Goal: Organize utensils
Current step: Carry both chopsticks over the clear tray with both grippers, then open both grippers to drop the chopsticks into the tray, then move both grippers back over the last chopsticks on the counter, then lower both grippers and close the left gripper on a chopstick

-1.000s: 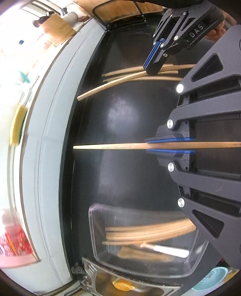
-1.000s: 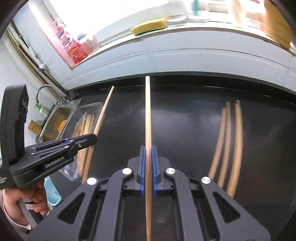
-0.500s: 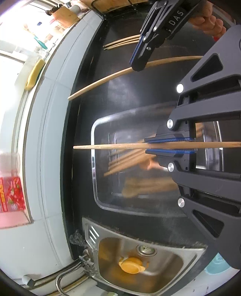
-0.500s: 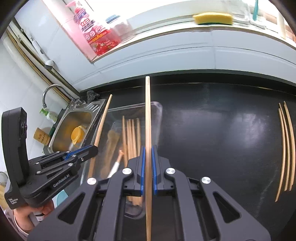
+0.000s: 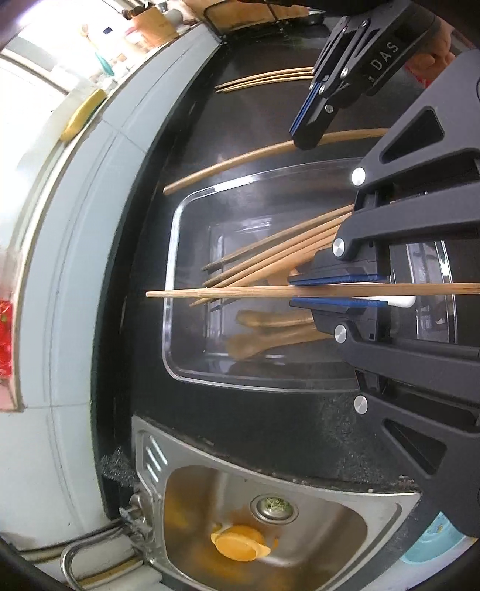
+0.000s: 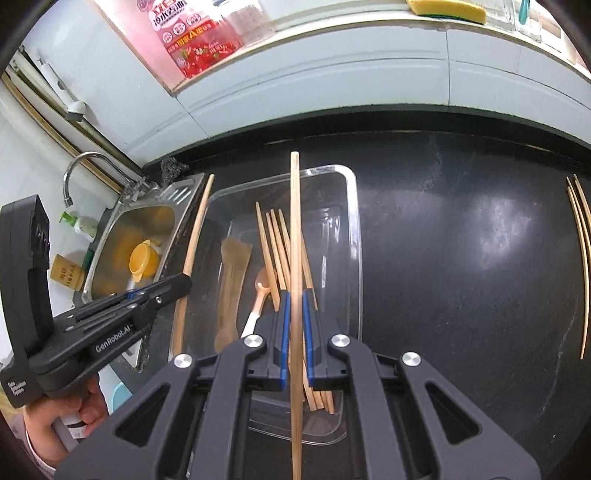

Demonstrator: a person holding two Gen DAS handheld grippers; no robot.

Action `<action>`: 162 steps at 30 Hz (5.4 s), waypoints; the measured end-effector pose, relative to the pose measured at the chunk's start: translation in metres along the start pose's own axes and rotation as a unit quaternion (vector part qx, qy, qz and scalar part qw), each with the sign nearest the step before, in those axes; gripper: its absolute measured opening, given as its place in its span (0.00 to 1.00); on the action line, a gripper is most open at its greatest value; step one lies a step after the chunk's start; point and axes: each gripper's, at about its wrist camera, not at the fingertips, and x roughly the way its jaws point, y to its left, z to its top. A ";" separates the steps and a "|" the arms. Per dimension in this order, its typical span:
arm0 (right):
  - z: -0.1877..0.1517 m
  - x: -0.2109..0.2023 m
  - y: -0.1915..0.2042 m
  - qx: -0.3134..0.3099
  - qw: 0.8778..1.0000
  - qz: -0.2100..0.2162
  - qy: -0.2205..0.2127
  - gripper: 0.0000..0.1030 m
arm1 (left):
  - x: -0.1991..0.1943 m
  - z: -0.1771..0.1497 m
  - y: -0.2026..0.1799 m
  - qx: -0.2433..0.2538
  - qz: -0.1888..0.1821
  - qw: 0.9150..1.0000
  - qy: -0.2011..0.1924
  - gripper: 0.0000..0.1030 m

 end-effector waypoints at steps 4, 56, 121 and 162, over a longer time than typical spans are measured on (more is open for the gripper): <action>0.000 0.004 0.003 0.002 1.000 -0.008 0.003 0.07 | 0.011 -0.001 0.002 -0.006 -0.016 1.000 0.014 0.06; -0.033 -0.080 -0.244 0.016 0.989 -0.148 0.008 0.93 | 0.027 0.037 -0.222 0.018 -0.032 0.999 -0.019 0.94; 0.007 -0.080 -0.420 -0.025 0.989 -0.147 -0.002 0.93 | 0.220 0.026 -0.416 0.115 0.043 0.985 0.120 0.94; 0.014 -0.051 -0.393 -0.099 0.982 -0.152 -0.057 0.57 | 0.209 0.026 -0.411 0.190 0.064 0.978 0.053 0.06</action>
